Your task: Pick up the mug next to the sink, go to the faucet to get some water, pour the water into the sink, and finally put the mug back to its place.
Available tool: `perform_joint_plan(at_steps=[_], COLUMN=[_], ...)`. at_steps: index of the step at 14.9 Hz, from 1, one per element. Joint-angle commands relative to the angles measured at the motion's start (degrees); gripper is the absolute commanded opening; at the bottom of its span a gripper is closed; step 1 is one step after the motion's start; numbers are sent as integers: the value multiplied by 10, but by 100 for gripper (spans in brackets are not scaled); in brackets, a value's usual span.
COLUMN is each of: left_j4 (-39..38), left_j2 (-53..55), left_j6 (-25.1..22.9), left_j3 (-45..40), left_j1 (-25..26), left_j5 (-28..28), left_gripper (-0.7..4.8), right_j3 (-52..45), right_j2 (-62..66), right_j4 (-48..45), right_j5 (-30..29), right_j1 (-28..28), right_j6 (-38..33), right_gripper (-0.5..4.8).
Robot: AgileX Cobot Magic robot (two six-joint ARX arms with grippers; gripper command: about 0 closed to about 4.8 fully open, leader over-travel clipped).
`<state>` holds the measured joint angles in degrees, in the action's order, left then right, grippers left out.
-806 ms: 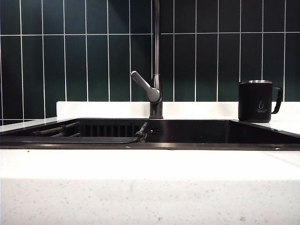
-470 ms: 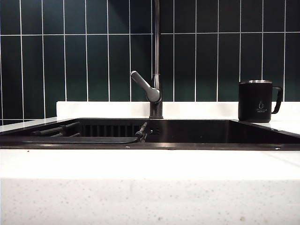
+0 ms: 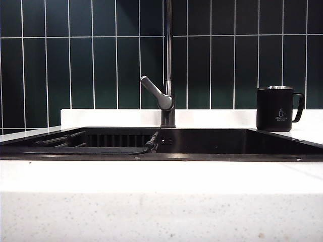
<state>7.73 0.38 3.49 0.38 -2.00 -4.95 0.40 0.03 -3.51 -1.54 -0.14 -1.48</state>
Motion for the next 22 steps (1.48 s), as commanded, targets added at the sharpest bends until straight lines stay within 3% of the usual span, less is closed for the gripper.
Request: perform_joint_plan(at_steps=[1,5,7,9,12,17,22], left_j4=[23,23,40,57,57,57,39], left_j2=[0,0,0,0,0,0,13], left_j6=[6,26,66,76,75,57,23], left_j3=[1,1,5,15,39,45,97], left_j1=[0,-1,-1,-1,-1,-1,-1], left_j5=[4,68,97,106,134,134,157], left_gripper=[-6,-5,-4,-4,-4,-5,0], right_j3=[-2,-2,-2,-1,20,75,139], right_j2=[-2,-2,-2,-2,-2,5,13], right_j4=[-18,-86,-120,-136,-138,-88,-35], right_j5=[-1,-4,-40,-53,-59,-59,-61], right_j1=[0,0,0,0,0,0,0], right_j6=[-20,-51,-64,-79,-90,-85,-12], right_gripper=[-9,-9,-9,-2,20,21,22])
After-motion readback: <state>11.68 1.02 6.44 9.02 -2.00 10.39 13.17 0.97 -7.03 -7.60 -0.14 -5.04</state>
